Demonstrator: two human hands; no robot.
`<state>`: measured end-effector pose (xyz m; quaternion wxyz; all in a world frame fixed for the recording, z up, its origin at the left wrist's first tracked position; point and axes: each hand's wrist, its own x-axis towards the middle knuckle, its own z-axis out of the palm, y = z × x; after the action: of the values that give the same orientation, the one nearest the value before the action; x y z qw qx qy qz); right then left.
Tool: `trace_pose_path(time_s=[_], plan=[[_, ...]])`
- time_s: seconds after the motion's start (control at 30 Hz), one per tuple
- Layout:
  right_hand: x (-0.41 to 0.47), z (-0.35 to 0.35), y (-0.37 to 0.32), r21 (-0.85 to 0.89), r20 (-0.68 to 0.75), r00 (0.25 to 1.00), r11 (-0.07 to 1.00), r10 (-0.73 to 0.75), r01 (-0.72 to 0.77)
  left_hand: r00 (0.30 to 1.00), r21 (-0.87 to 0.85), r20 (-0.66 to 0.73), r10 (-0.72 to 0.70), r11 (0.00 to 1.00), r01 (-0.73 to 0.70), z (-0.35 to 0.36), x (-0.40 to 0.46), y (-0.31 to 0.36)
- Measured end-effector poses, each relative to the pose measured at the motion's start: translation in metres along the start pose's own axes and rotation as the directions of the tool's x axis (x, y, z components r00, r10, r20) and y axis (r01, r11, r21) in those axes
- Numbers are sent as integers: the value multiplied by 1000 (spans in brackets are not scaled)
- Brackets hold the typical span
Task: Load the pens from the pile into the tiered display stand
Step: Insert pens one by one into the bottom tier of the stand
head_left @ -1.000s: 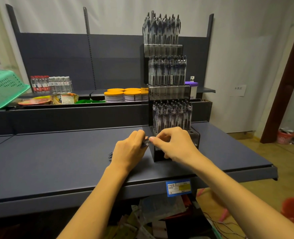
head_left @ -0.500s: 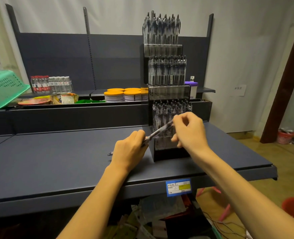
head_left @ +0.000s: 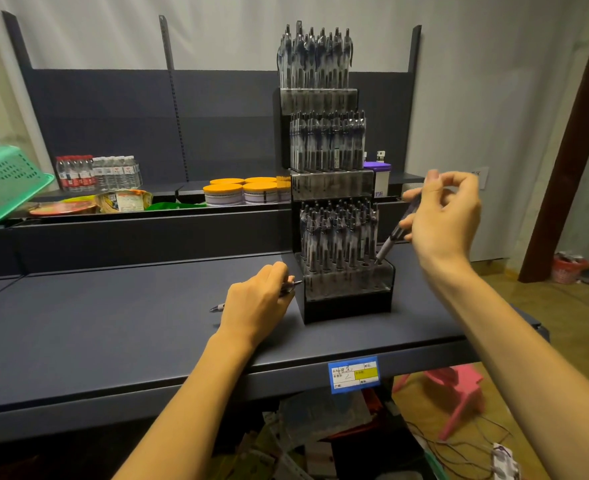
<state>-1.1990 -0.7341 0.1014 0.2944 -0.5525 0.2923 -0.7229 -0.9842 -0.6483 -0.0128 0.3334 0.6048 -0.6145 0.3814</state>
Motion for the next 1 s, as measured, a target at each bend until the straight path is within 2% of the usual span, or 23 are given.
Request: trace_pose_path(time_s=[0.13, 0.3, 0.43, 0.53, 0.8, 0.93, 1.0], plan=[[4, 1, 0, -17, -10, 999, 999, -35, 35, 1000, 1, -4, 10, 1000, -10, -1, 1, 1], [-1, 6, 9, -80, 103, 994, 997, 25, -17, 1000, -5, -8, -1, 1000, 0, 0, 0, 1], [1, 8, 13, -248, 209, 978, 967, -8, 61, 1000, -7, -11, 1, 1000, -1, 0, 1, 1], [2, 12, 17, -352, 308, 951, 931, 22, 93, 1000, -7, -9, -4, 1000, 4, 0, 1, 1], [11, 10, 11, -416, 386, 922, 898, 33, 142, 1000, 1, -13, 17, 1000, -17, -2, 0, 2], [9, 9, 10, -470, 508, 853, 869, 120, 158, 1000, 11, -16, 12, 1000, -12, -4, 0, 2], [5, 9, 14, -467, 503, 853, 874, 141, 132, 1000, 8, -4, 8, 1000, -8, -3, 0, 3]])
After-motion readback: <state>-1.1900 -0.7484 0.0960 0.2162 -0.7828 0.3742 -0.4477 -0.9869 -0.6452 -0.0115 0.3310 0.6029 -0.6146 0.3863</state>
